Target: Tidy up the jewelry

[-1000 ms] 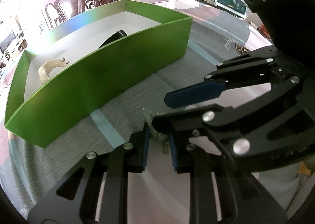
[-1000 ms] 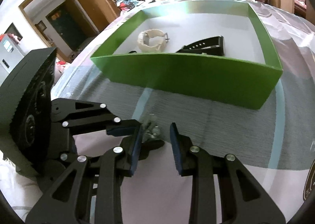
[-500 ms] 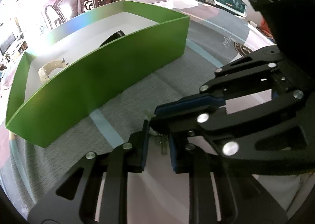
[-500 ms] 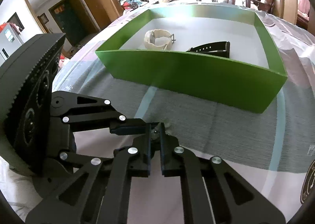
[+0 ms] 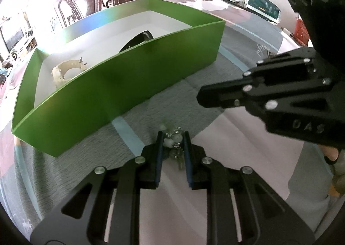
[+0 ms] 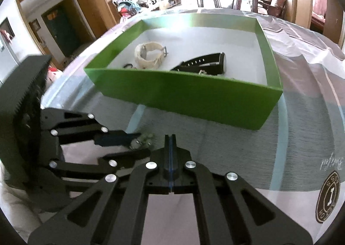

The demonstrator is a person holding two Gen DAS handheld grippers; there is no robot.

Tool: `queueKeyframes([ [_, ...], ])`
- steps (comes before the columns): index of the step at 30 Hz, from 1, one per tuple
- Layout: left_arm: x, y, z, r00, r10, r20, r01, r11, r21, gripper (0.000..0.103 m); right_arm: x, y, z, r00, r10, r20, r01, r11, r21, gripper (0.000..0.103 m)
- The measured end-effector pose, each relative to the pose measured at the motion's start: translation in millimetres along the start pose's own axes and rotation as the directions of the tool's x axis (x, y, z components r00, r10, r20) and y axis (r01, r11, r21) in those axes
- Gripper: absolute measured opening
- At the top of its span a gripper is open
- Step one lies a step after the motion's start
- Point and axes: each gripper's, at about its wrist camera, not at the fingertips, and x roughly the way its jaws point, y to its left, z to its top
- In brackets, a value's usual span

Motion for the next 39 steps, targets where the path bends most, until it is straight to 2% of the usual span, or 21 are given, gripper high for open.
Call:
queueKeyframes([
  [5, -3.4, 7.4, 2.4, 1.0, 0.026, 0.015, -0.026, 0.999, -0.035, 0.018, 2.8, -10.3, 0.5, 1.0, -0.018, -0.004, 0.019, 0.999, 0.043, 0.001],
  [11, -15.1, 21.1, 6.8, 0.986, 0.155, 0.057, -0.149, 0.984, -0.099, 0.018, 3.8, -15.7, 1.6, 0.993, -0.117, 0.014, 0.116, 0.991, 0.059, 0.007],
  [12, -15.7, 24.1, 7.5, 0.983, 0.175, 0.055, -0.168, 0.979, -0.116, 0.018, 2.9, -16.5, 1.9, 0.99, -0.136, 0.021, 0.135, 0.989, 0.061, 0.015],
  [14, -16.7, 31.6, 8.1, 0.98, 0.194, 0.049, -0.185, 0.972, -0.147, 0.018, 0.3, -18.1, 2.4, 0.985, -0.168, 0.039, 0.165, 0.984, 0.071, 0.042],
  [16, -18.2, 38.2, 8.4, 0.979, 0.197, 0.044, -0.187, 0.966, -0.177, 0.018, -2.1, -19.5, 2.9, 0.981, -0.187, 0.055, 0.182, 0.98, 0.078, 0.049],
  [21, -30.6, 37.9, 10.7, 0.977, 0.201, 0.068, -0.186, 0.966, -0.182, 0.018, -7.3, -17.7, 4.4, 0.983, -0.175, 0.063, 0.17, 0.982, 0.08, 0.049],
  [26, -83.6, 39.8, 29.0, 0.965, 0.19, 0.182, -0.152, 0.968, -0.2, 0.018, -32.8, -15.1, 17.1, 0.987, -0.116, 0.109, 0.105, 0.99, 0.099, 0.051],
  [28, -99.2, 44.1, 39.4, 0.952, 0.222, 0.209, -0.178, 0.961, -0.21, 0.018, -41.3, -14.0, 27.1, 0.986, -0.122, 0.117, 0.112, 0.99, 0.087, 0.052],
  [31, -113.7, 56.1, 57.2, 0.928, 0.288, 0.238, -0.229, 0.942, -0.246, 0.018, -53.2, -14.4, 46.0, 0.972, -0.185, 0.147, 0.173, 0.981, 0.091, 0.053],
  [33, -117.0, 69.0, 66.3, 0.921, 0.3, 0.25, -0.225, 0.931, -0.288, 0.018, -59.8, -19.1, 61.8, 0.96, -0.214, 0.181, 0.193, 0.973, 0.127, 0.057],
  [34, -114.3, 77.9, 72.3, 0.921, 0.298, 0.25, -0.214, 0.925, -0.313, 0.018, -60.9, -22.4, 67.3, 0.955, -0.223, 0.194, 0.196, 0.969, 0.15, 0.064],
  [35, -111.4, 82.7, 74.7, 0.921, 0.299, 0.249, -0.211, 0.921, -0.326, 0.018, -59.1, -26.9, 73.5, 0.952, -0.231, 0.203, 0.196, 0.965, 0.175, 0.066],
  [37, -95.7, 94.9, 81.6, 0.923, 0.309, 0.231, -0.213, 0.907, -0.363, 0.018, -49.4, -31.1, 81.1, 0.956, -0.228, 0.187, 0.192, 0.963, 0.189, 0.067],
  [39, -75.1, 104.3, 84.7, 0.933, 0.306, 0.188, -0.217, 0.897, -0.385, 0.019, -32.4, -33.3, 85.1, 0.963, -0.225, 0.152, 0.194, 0.962, 0.194, 0.067],
])
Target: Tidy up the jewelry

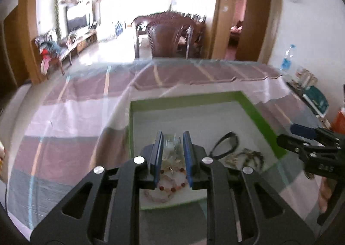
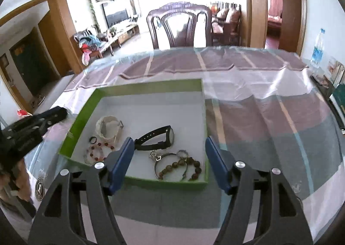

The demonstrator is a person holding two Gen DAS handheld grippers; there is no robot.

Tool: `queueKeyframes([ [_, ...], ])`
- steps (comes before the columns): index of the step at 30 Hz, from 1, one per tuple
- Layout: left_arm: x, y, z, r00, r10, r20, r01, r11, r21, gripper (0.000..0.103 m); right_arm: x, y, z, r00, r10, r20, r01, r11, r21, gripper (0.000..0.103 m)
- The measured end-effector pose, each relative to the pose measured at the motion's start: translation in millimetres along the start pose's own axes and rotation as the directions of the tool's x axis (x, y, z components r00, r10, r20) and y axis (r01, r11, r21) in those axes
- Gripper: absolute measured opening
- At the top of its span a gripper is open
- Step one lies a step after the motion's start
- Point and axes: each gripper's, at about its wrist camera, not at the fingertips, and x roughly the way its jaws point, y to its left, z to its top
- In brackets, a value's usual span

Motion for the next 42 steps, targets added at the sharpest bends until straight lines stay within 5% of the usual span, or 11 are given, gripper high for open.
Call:
queueKeyframes([
  [2, 19.7, 2.3, -2.7, 0.999, -0.002, -0.046, 0.002, 1.0, -0.009, 0.021, 13.5, 4.2, -3.0, 0.999, -0.004, -0.033, 0.003, 1.0, -0.013, 0.067],
  [6, 35.8, 13.3, -12.2, 0.995, -0.018, -0.094, 0.013, 0.998, -0.054, 0.055, 25.6, 8.2, -9.8, 0.997, 0.01, -0.072, -0.011, 1.0, -0.025, 0.067],
  [7, 34.5, 15.9, -14.1, 0.996, -0.02, -0.091, 0.015, 0.998, -0.062, 0.056, 24.9, 8.5, -10.5, 0.997, 0.016, -0.074, -0.018, 1.0, -0.023, 0.067],
  [11, 16.3, 13.0, -14.3, 0.999, -0.005, -0.051, 0.003, 0.999, -0.038, 0.072, 5.4, 9.6, -13.2, 0.999, 0.024, -0.044, -0.026, 0.999, -0.041, 0.07],
  [18, -39.3, -9.0, -32.3, 0.996, 0.04, 0.08, -0.045, 0.997, 0.056, 0.092, -39.7, 8.4, -31.7, 0.998, 0.006, 0.057, -0.001, 0.996, -0.09, 0.091],
  [29, -47.9, -27.1, -64.8, 0.987, 0.106, 0.122, -0.116, 0.99, 0.084, 0.099, -49.3, 2.1, -62.7, 0.981, -0.061, 0.186, 0.071, 0.996, -0.048, 0.099],
  [42, -42.8, -22.5, -75.8, 0.985, 0.109, 0.135, -0.122, 0.988, 0.093, 0.099, -27.9, 1.7, -71.5, 0.986, -0.083, 0.147, 0.095, 0.993, -0.074, 0.099],
])
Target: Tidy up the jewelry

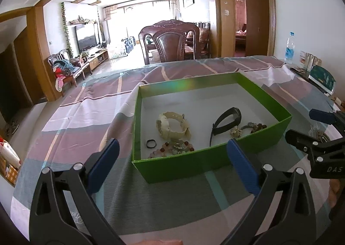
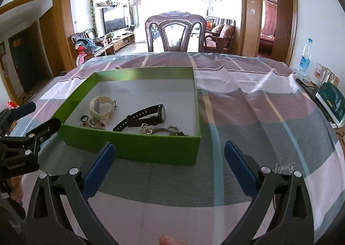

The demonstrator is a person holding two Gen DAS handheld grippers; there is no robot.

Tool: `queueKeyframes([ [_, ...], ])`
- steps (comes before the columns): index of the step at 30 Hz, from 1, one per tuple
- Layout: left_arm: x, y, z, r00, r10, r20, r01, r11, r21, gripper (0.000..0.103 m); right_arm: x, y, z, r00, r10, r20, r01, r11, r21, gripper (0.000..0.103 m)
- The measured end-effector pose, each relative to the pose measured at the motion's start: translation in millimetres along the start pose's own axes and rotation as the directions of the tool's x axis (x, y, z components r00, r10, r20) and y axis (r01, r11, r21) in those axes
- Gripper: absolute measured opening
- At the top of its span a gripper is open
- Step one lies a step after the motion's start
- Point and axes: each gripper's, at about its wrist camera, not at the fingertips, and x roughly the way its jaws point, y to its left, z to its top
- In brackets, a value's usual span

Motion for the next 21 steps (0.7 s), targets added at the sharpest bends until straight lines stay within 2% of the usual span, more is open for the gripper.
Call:
queueKeyframes([
  [21, -0.9, -2.9, -1.1, 1.0, -0.005, -0.007, 0.005, 1.0, 0.01, 0.099, 0.9, 2.5, -2.3, 1.0, 0.003, -0.002, -0.003, 1.0, 0.0, 0.099],
])
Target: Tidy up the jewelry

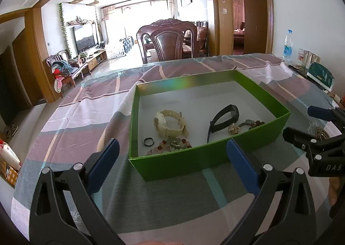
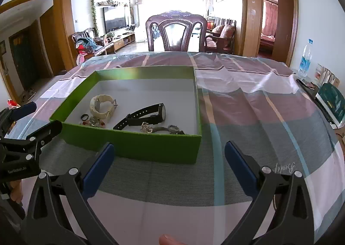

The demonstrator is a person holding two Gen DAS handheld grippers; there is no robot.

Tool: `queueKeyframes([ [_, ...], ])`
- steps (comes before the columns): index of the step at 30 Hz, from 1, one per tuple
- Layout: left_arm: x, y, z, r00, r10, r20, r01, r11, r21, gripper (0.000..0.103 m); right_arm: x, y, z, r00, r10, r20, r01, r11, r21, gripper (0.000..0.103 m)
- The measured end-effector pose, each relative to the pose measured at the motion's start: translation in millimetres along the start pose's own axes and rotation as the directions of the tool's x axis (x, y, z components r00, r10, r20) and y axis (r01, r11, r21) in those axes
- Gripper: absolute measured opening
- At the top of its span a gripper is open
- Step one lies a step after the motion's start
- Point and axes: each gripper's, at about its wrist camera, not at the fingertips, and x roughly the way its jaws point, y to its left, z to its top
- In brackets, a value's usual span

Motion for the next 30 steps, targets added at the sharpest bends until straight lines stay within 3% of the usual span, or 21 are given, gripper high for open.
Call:
queueKeyframes([
  [30, 0.3, -3.0, -1.5, 1.0, -0.001, -0.001, 0.001, 1.0, 0.007, 0.099, 0.8, 3.2, -2.2, 1.0, 0.008, -0.007, -0.008, 1.0, -0.001, 0.099],
])
